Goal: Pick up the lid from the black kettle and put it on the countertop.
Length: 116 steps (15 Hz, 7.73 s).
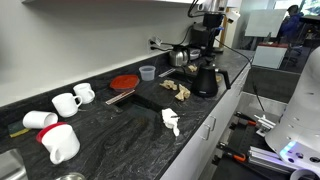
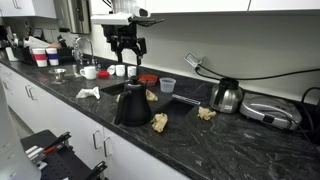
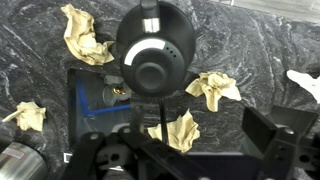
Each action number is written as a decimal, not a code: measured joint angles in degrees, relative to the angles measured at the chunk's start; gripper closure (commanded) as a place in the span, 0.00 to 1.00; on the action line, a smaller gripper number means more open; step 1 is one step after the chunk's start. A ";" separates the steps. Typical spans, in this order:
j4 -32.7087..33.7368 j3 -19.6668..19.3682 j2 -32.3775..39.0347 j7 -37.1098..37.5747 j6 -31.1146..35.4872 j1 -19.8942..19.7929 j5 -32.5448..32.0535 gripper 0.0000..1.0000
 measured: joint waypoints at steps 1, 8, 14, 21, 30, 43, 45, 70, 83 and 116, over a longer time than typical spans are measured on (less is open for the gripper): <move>-0.14 0.00 -0.26 0.38 0.00 -0.67 -0.82 0.00; -2.84 -0.24 -2.21 5.92 -0.15 -3.68 -1.08 0.00; -5.20 -0.40 -2.46 9.40 1.09 -4.15 1.44 0.00; -6.82 -0.45 0.01 9.98 8.07 -4.99 2.41 0.00; -6.37 -0.34 3.78 11.79 11.87 -5.76 1.86 0.00; -6.07 -0.01 3.49 12.92 11.79 -6.12 1.85 0.81; -5.92 -0.01 3.46 12.97 11.79 -6.36 1.86 0.84; -2.08 -0.92 4.69 22.46 17.69 -17.31 -2.26 0.84; -5.19 -3.52 16.32 29.46 24.51 -20.68 -2.67 0.84; -3.75 -4.89 27.46 31.40 34.20 -18.61 -2.62 0.00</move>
